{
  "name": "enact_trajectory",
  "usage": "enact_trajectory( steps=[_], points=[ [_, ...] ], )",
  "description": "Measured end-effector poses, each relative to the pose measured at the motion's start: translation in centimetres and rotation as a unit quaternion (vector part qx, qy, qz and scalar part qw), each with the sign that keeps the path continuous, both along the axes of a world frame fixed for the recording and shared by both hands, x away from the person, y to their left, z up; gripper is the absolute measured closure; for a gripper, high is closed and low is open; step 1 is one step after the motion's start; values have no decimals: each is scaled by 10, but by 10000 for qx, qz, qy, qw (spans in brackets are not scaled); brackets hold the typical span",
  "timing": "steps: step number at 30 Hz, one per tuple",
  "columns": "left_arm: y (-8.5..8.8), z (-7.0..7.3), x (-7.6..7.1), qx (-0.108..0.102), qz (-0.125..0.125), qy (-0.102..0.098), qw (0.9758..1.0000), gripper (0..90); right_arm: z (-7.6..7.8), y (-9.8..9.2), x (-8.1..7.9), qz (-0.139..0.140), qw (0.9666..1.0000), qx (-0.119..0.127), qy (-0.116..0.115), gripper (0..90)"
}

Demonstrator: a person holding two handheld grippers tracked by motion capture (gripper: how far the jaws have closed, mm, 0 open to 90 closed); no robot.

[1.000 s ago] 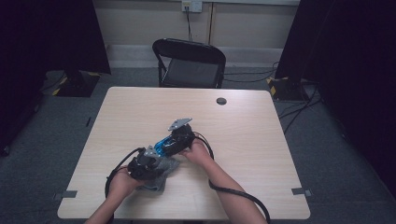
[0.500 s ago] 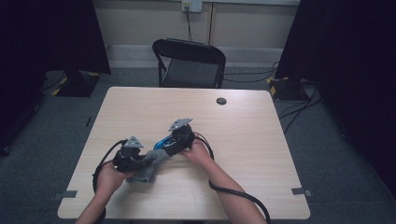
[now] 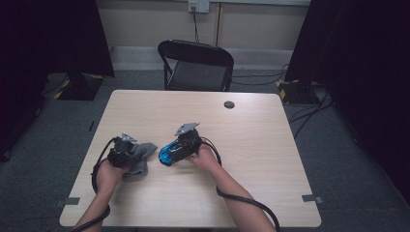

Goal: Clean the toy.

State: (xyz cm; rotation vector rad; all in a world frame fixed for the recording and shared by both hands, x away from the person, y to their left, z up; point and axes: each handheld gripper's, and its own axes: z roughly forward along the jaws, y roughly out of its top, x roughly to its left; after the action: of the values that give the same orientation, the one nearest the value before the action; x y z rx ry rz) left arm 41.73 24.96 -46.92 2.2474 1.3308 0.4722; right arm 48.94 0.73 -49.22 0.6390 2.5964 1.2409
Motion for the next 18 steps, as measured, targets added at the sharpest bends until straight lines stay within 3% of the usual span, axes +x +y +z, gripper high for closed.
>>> enact_trajectory(
  steps=[3, 4, 15, 18],
  points=[
    [-15, -2, 1, 503, -193, -64, 9985, 750, 0, 0, 0, -6, 10000, -17, 5, 45],
    [-18, -2, 0, 545, -245, -77, 9982, 751, 0, 0, 0, -5, 10000, -17, 3, 45],
    [-31, 0, -10, 266, -613, 150, 9977, 755, 0, 0, 0, -1, 10000, 8, 7, 45],
    [-35, 1, -14, 277, -740, 206, 9967, 754, 0, 0, 0, -9, 10000, 13, 4, 45]
  ],
)
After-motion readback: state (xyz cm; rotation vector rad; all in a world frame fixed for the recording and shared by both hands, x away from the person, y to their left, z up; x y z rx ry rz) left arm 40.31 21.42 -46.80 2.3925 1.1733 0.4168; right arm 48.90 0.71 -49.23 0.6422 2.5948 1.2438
